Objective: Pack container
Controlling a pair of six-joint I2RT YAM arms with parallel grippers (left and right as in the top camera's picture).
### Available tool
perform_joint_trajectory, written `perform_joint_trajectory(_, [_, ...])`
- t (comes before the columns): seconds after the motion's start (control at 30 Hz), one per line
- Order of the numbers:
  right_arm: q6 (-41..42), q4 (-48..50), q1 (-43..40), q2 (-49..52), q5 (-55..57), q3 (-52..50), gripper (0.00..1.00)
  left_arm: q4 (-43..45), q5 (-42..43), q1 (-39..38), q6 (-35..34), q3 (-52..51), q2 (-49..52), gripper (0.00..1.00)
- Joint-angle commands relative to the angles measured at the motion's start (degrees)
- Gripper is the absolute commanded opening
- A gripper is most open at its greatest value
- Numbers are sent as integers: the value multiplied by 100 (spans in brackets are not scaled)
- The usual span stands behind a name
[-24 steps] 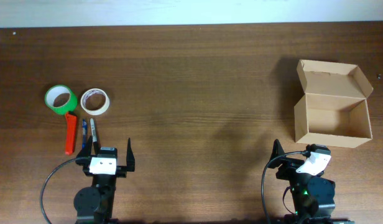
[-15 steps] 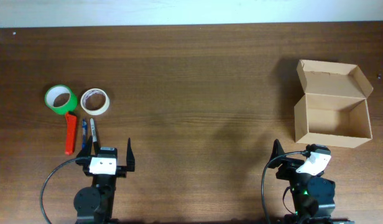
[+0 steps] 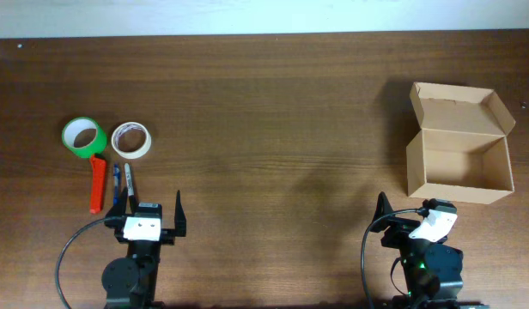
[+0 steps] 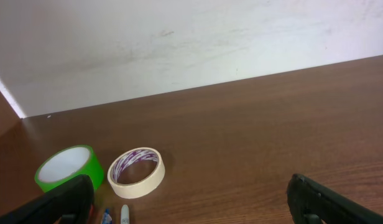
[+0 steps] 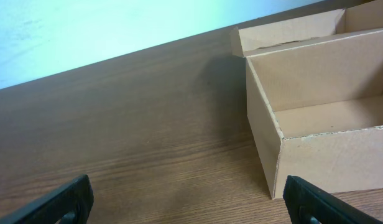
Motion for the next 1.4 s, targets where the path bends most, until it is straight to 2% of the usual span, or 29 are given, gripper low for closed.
perform_joint_trajectory(0.0, [44, 17, 11, -48, 7, -46, 100, -57, -2, 24, 52, -4, -33, 99])
perform_joint_trajectory(1.37, [214, 107, 11, -48, -146, -44, 99, -57, -2, 24, 52, -4, -33, 100])
